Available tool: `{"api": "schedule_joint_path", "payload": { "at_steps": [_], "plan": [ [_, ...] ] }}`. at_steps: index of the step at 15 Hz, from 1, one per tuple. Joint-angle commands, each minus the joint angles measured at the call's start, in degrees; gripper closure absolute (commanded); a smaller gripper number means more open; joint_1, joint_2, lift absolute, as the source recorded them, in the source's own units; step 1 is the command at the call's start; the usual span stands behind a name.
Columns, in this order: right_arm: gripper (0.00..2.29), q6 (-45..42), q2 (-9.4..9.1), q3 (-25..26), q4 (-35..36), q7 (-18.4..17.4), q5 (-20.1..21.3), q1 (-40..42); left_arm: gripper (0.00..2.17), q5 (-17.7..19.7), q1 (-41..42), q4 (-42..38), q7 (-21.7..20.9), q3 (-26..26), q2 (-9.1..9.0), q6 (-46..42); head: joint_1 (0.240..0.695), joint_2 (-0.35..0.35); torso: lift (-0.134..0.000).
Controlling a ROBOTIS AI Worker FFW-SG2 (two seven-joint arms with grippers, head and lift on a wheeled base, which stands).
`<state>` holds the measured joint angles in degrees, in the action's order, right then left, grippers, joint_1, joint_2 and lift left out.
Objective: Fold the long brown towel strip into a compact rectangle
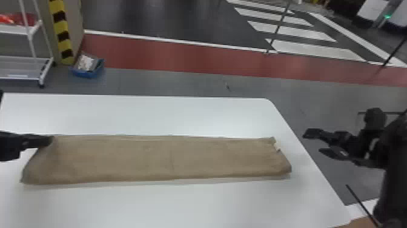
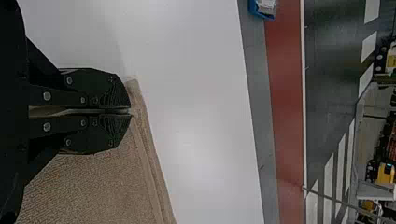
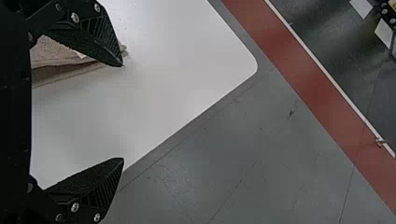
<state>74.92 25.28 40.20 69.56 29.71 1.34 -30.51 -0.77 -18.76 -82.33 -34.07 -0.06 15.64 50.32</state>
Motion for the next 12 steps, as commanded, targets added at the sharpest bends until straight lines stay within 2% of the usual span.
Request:
{"api": "schedule_joint_path", "payload": {
  "at_steps": [1,3,6,10,12],
  "plan": [
    [0.18,0.10,0.21,-0.21,0.05,0.00,0.42,-0.26,1.09,0.95,0.65,-1.78,-0.55,1.47,0.01,-0.09,0.695,-0.304,-0.124],
    [0.18,-1.48,0.56,-1.70,-1.18,0.09,1.21,-1.31,1.09,1.74,0.83,-2.66,-0.82,2.00,-0.08,-0.09,0.695,-0.306,-0.124],
    [0.22,-4.12,-0.15,-5.13,-1.62,1.85,1.12,-2.37,1.08,1.47,0.65,-2.57,-0.82,2.00,-0.43,-0.09,0.695,-0.304,-0.124],
    [0.47,-6.40,-3.05,-10.67,-1.80,1.93,4.38,-2.98,1.09,1.30,0.65,-2.66,-0.91,2.00,-0.52,-0.09,0.695,-0.274,-0.124],
    [0.47,-7.98,-3.84,-12.07,-2.94,1.93,6.13,-2.98,1.08,1.30,0.74,-2.66,-1.08,2.00,-0.43,-0.09,0.695,-0.258,-0.124]
  ]
}}
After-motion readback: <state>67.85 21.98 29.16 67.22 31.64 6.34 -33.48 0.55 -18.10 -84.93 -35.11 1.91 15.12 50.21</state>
